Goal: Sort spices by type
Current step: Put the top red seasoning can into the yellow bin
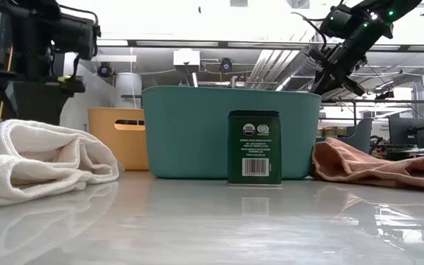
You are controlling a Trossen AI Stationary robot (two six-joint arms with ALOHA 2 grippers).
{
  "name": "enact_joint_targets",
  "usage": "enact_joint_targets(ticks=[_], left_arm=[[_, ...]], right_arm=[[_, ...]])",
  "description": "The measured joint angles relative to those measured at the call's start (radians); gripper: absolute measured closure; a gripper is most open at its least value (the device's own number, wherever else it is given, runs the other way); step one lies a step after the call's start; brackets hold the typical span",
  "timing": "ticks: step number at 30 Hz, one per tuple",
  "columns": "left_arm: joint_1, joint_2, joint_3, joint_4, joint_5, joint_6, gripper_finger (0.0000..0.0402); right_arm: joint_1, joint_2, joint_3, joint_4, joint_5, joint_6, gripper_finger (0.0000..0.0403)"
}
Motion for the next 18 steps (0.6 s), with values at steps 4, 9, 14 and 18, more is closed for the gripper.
enact_joint_targets(ticks=[4,9,14,18], left_arm=[[0.002,0.006,-0.008,0.052,-0.016,-0.009,0.0062],[0.002,0.012,-0.008,0.045,-0.032,-0.033,0.0062],[0.002,0.075,-0.008,0.056,-0.064,-0.063,0.0062],[0.002,0.148,-0.008,0.058,-0.084,-0.110,0.0062]], right_arm=[[0.000,0.000,0.000,0.000,0.000,-0.006,0.0403],[0.000,0.000,0.000,0.000,-0.005,-0.009,0.0403],[0.000,0.000,0.000,0.000,-0.008,-0.024,0.0403],[0.000,0.000,0.000,0.000,-0.008,-0.028,0.0403]])
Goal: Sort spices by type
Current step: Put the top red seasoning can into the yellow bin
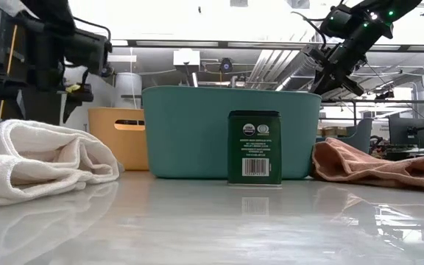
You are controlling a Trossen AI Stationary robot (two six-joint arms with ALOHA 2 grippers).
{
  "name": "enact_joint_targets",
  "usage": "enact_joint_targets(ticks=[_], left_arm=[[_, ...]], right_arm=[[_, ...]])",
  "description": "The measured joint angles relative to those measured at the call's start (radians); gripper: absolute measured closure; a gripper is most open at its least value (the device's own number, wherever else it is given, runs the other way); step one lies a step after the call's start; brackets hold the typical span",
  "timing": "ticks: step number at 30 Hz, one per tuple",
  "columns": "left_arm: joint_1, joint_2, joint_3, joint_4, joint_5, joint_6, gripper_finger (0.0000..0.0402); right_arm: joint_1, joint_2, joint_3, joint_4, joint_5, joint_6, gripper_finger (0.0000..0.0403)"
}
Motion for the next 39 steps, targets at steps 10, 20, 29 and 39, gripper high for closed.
enact_joint_targets(ticks=[10,20,29,39], left_arm=[[-0.002,0.122,0.000,0.001,0.008,-0.015,0.0062],[-0.009,0.242,0.001,0.036,0.059,-0.134,0.0062],[-0.034,0.219,0.001,0.041,0.044,-0.213,0.0062],[-0.034,0.156,0.001,0.037,0.057,-0.271,0.0062]], right_arm=[[0.000,0.000,0.000,-0.009,-0.033,-0.023,0.0402],[0.000,0.000,0.000,-0.009,-0.033,-0.041,0.0402],[0.000,0.000,0.000,-0.011,-0.032,-0.041,0.0402],[0.000,0.000,0.000,-0.011,-0.033,-0.033,0.0402]])
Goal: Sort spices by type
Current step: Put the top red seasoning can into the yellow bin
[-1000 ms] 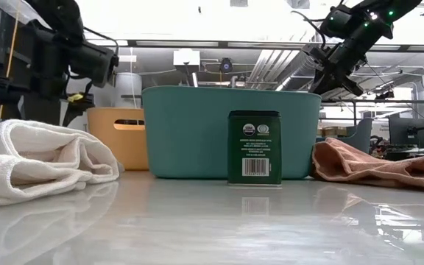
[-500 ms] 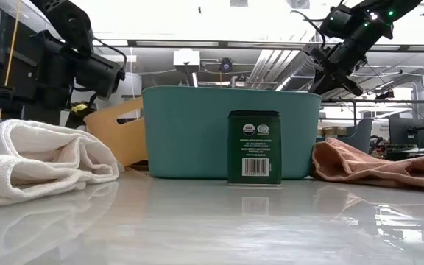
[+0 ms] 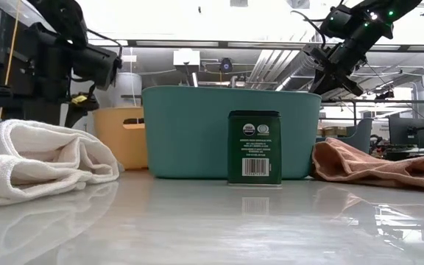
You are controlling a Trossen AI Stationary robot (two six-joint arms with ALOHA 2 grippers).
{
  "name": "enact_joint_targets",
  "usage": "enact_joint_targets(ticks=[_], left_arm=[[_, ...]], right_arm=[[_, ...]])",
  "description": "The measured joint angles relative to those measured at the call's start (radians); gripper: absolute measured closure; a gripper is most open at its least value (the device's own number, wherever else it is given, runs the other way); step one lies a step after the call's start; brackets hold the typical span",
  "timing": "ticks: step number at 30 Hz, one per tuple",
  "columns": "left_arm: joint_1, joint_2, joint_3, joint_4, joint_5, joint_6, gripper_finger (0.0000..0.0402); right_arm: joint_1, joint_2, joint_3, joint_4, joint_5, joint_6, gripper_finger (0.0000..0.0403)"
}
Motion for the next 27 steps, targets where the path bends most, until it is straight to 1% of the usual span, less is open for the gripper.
enact_joint_targets(ticks=[6,10,13,16,21,25,27], left_arm=[[0.004,-0.059,0.000,-0.016,0.004,0.013,0.0062],[0.038,-0.080,0.000,-0.014,0.008,0.014,0.0062],[0.066,-0.100,0.000,-0.013,0.034,0.019,0.0062],[0.089,-0.124,0.000,0.000,0.063,0.068,0.0062],[0.135,-0.166,0.000,0.056,0.093,0.234,0.0062],[0.180,-0.168,0.000,0.083,0.102,0.292,0.0062],[0.200,-0.163,0.000,0.083,0.120,0.298,0.0062]], right_arm=[[0.000,0.000,0.000,0.000,-0.001,0.007,0.0402],[0.000,0.000,0.000,0.000,-0.001,0.007,0.0402],[0.000,0.000,0.000,-0.003,-0.002,0.007,0.0402],[0.000,0.000,0.000,-0.006,-0.012,0.005,0.0402],[0.000,0.000,0.000,-0.011,-0.020,-0.009,0.0402],[0.000,0.000,0.000,-0.011,-0.020,-0.014,0.0402],[0.000,0.000,0.000,-0.012,-0.022,-0.016,0.0402]])
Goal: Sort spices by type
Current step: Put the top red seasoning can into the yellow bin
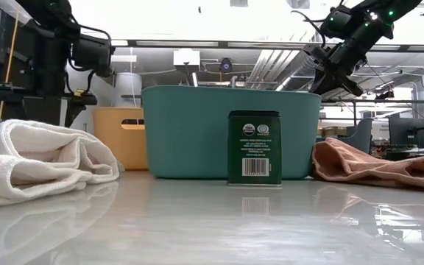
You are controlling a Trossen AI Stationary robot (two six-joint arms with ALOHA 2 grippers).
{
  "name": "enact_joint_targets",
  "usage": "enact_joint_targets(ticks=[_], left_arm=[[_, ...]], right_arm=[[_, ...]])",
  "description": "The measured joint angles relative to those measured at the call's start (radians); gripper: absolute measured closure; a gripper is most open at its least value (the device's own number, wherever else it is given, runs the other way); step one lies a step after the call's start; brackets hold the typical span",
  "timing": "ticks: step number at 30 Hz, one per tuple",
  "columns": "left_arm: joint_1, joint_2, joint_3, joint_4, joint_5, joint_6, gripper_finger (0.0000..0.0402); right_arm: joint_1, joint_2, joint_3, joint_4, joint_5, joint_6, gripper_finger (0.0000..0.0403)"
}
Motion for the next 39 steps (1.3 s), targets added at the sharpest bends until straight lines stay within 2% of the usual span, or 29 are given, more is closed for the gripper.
enact_joint_targets(ticks=[15,32,36,39], left_arm=[[0.067,0.001,0.000,0.027,0.057,0.199,0.0062],[0.070,0.087,0.000,0.063,0.084,0.213,0.0062],[0.069,0.092,0.000,0.064,0.084,0.208,0.0077],[0.069,0.092,0.000,0.064,0.081,0.206,0.0102]], right_arm=[[0.000,0.000,0.000,-0.007,0.000,-0.019,0.0402],[0.000,0.000,0.000,-0.008,-0.005,-0.019,0.0402],[0.000,0.000,0.000,-0.008,-0.005,-0.019,0.0402],[0.000,0.000,0.000,-0.008,-0.005,-0.019,0.0402]])
